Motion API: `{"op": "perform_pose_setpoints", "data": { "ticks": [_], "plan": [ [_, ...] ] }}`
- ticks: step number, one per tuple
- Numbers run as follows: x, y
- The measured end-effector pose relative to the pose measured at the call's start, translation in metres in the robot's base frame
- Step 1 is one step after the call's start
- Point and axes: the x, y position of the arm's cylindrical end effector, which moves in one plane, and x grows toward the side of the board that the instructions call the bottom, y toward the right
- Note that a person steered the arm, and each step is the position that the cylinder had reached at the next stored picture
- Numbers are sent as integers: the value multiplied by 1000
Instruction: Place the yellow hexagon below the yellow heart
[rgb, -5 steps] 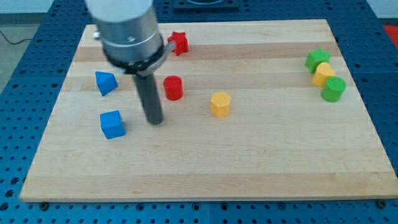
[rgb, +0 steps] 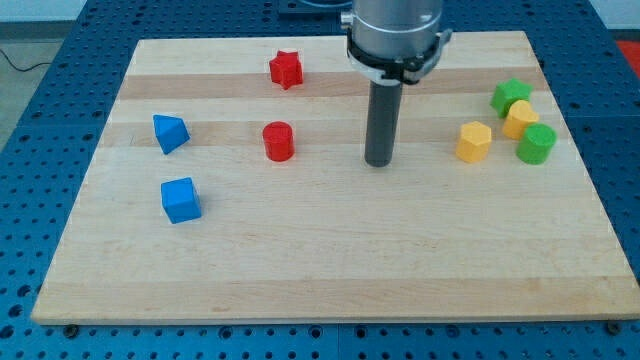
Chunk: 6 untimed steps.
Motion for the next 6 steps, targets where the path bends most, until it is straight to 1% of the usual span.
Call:
{"op": "perform_pose_setpoints", "data": {
  "ticks": [1, 4, 5, 6],
  "plan": [
    [-16, 25],
    [-16, 129],
    [-16, 135],
    [-45, 79]
  ]
}}
